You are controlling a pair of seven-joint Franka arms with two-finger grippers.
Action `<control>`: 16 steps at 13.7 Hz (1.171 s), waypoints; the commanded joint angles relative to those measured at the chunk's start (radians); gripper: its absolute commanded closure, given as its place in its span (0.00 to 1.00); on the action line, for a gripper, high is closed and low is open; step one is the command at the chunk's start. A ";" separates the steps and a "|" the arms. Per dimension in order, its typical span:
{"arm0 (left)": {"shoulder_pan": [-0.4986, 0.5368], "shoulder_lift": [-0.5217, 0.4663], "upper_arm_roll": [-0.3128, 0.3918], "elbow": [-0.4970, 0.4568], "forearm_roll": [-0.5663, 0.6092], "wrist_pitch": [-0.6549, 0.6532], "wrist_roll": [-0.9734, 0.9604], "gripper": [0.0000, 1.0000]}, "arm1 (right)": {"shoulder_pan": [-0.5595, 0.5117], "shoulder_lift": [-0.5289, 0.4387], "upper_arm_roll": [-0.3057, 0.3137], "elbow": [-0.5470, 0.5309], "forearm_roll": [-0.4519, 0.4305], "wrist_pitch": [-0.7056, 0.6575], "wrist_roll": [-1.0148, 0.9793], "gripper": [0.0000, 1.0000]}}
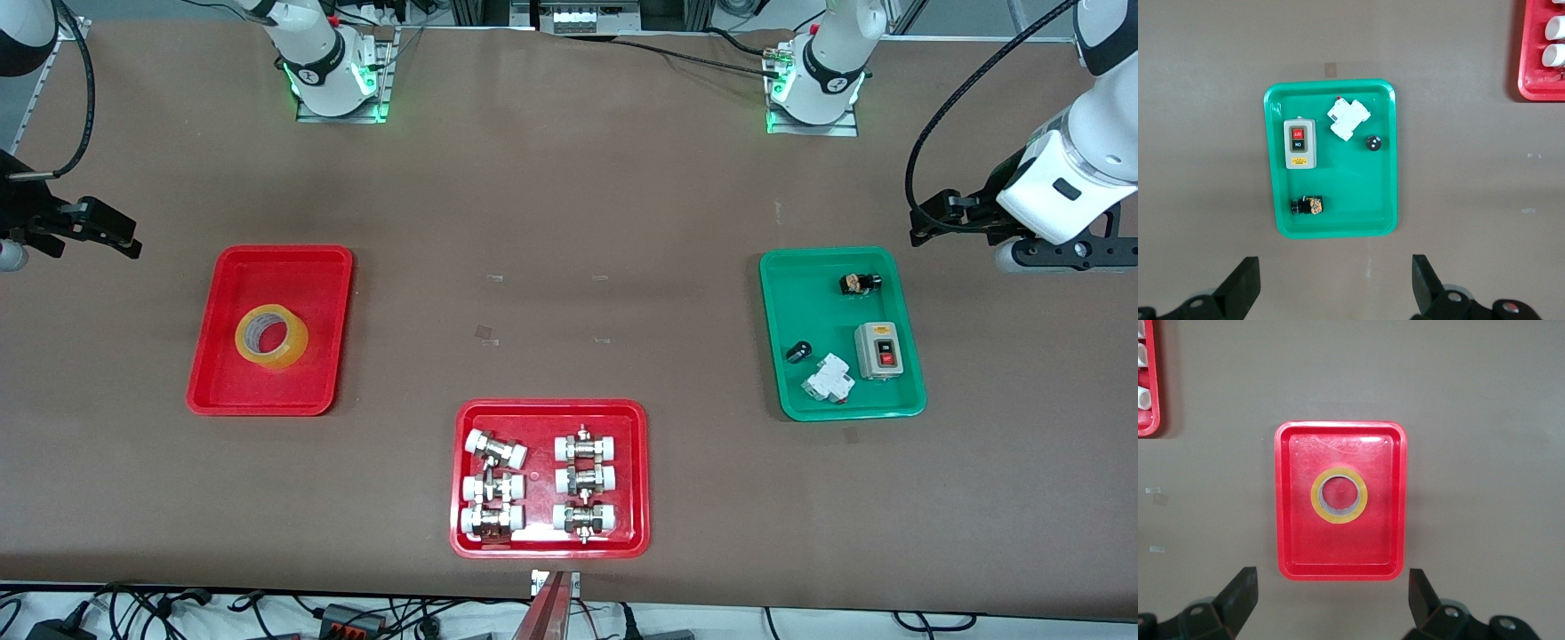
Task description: Left arm passes tape to right arm into tray
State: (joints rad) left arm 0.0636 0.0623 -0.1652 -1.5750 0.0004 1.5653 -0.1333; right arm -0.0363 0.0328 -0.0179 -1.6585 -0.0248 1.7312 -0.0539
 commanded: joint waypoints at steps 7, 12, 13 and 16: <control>0.007 -0.019 -0.007 -0.014 -0.005 0.001 -0.002 0.00 | -0.010 -0.037 0.004 -0.030 0.011 -0.015 0.003 0.00; 0.007 -0.019 -0.007 -0.014 -0.005 0.001 -0.002 0.00 | -0.007 -0.050 0.004 -0.030 0.009 -0.036 -0.007 0.00; 0.007 -0.019 -0.007 -0.014 -0.005 0.001 -0.002 0.00 | -0.008 -0.050 0.004 -0.029 0.011 -0.036 -0.006 0.00; 0.007 -0.019 -0.007 -0.014 -0.005 0.001 -0.003 0.00 | -0.008 -0.050 0.004 -0.029 0.011 -0.038 -0.006 0.00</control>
